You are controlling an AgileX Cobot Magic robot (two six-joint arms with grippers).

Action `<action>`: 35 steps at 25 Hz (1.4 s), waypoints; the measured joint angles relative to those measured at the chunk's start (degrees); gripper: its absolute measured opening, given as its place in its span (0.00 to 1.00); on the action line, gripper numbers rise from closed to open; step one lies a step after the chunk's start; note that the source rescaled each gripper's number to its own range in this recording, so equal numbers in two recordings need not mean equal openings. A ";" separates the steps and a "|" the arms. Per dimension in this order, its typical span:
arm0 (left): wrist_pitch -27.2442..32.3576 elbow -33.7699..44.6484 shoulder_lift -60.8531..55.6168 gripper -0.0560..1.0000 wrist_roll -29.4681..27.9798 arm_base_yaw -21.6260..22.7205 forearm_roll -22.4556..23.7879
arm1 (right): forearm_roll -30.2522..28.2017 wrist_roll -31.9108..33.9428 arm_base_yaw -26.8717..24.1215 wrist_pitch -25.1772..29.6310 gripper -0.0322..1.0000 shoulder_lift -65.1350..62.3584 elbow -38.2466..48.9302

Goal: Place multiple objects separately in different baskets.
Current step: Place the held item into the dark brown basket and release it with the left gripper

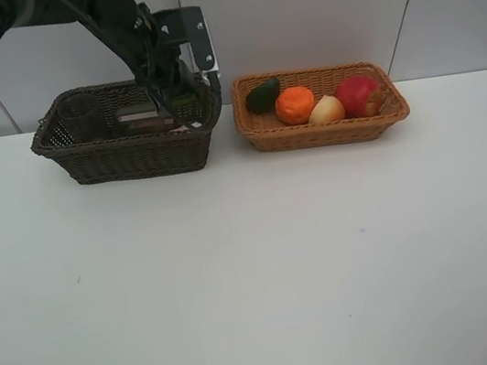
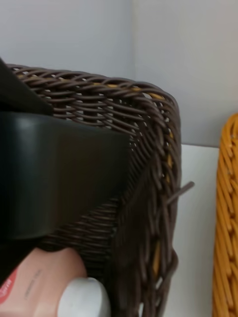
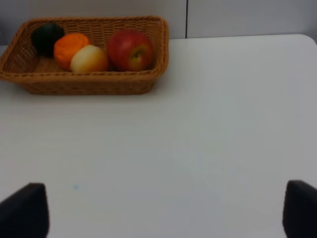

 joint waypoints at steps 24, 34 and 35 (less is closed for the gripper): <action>1.86 0.00 0.00 0.56 0.00 0.64 0.03 | 0.00 0.00 0.00 0.00 1.00 0.00 0.00; 1.40 -0.07 0.00 0.60 0.12 0.64 -0.22 | 0.00 0.00 0.00 0.00 1.00 0.00 0.00; 1.10 -0.07 0.00 0.60 0.44 0.64 -0.22 | 0.00 0.00 0.00 0.00 1.00 0.00 0.00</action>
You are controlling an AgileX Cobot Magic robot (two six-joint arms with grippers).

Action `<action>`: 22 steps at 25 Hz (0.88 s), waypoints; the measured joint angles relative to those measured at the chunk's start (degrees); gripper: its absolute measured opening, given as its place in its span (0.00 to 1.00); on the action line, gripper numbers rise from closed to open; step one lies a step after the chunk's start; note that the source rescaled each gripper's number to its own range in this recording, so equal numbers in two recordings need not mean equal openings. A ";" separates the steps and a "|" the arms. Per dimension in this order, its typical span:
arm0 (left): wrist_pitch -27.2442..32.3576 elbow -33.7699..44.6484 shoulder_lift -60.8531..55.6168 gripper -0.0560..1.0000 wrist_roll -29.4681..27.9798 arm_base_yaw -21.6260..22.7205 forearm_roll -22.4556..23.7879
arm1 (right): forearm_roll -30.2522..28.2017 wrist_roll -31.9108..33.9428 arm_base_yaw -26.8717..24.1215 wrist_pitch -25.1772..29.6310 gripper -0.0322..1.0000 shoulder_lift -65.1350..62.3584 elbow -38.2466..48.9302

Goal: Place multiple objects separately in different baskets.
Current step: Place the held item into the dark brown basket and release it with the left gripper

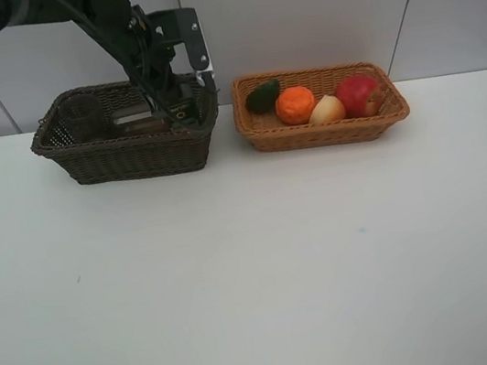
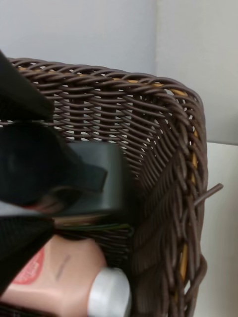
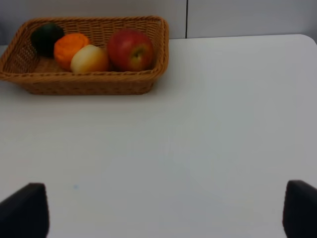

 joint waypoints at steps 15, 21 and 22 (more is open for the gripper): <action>1.17 0.00 0.00 0.74 4.25 0.00 -3.47 | 0.00 0.00 0.00 0.00 1.00 0.00 0.00; 0.37 0.00 0.00 0.74 4.25 0.00 -3.58 | 0.00 0.00 0.00 0.00 1.00 0.00 0.00; 0.37 0.00 0.00 0.74 4.25 0.00 -3.58 | 0.00 0.00 0.00 0.00 1.00 0.00 0.00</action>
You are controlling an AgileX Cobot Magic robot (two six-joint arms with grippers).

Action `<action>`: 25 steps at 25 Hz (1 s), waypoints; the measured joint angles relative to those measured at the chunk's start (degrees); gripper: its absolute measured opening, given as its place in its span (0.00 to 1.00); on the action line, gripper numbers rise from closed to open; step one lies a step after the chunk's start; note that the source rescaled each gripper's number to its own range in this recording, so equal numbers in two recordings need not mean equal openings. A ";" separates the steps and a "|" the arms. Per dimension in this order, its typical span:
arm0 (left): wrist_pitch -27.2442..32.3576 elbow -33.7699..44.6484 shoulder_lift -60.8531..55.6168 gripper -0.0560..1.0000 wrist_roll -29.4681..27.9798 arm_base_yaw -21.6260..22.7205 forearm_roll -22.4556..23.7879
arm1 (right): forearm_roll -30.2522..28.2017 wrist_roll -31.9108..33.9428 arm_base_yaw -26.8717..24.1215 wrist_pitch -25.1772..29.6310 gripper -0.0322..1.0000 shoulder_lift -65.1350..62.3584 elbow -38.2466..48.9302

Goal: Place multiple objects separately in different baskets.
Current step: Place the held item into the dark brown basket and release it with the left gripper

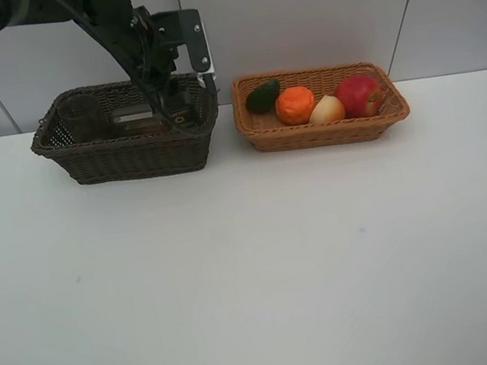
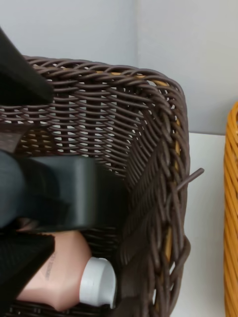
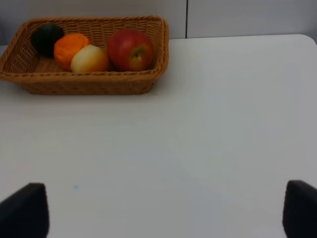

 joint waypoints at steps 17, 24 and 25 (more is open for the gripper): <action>0.04 0.00 0.00 1.00 0.00 0.32 -0.62 | 0.00 0.00 0.00 0.00 1.00 0.00 0.00; 1.03 0.00 0.00 1.00 -0.02 0.32 -0.66 | 0.00 0.00 0.00 0.00 1.00 0.00 0.00; 1.60 0.00 0.00 1.00 -0.07 0.32 -0.66 | 0.00 0.00 0.00 0.00 1.00 0.00 0.00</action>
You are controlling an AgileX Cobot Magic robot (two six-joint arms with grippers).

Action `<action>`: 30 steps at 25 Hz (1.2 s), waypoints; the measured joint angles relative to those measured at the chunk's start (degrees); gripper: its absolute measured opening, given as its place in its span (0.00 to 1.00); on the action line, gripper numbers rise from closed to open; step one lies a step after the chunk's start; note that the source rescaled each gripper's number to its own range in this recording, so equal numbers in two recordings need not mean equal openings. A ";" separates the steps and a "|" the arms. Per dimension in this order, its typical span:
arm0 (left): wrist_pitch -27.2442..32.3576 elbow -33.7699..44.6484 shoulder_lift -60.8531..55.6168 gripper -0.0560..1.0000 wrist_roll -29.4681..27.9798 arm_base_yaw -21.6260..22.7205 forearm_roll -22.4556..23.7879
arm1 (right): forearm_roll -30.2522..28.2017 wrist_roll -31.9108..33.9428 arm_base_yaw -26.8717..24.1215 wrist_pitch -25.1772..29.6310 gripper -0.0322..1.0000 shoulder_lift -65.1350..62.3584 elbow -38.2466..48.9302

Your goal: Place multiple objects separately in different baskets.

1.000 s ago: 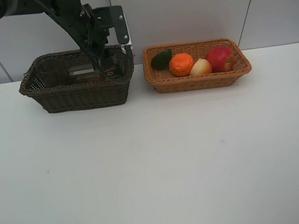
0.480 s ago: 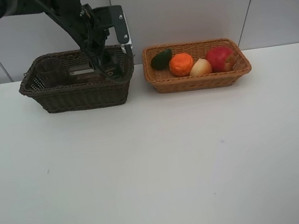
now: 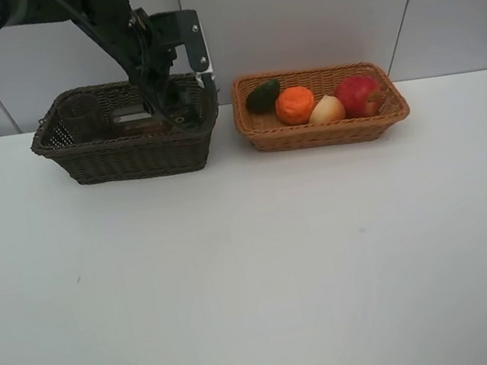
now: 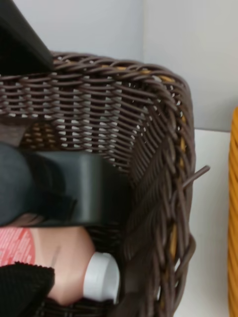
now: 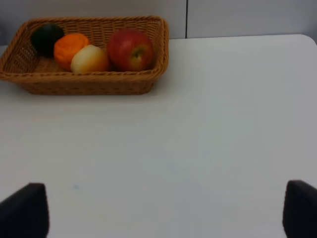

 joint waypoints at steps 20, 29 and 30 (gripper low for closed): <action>13.68 0.00 -9.23 1.00 -4.75 0.00 -0.67 | 0.00 0.00 0.00 0.00 1.00 0.00 0.00; 24.18 0.00 -19.84 1.00 -15.25 0.00 -0.85 | 0.00 0.00 0.00 0.00 1.00 0.00 0.00; 25.68 0.00 -21.16 1.00 -16.69 0.00 -0.85 | 0.00 0.00 0.00 0.00 1.00 0.00 0.00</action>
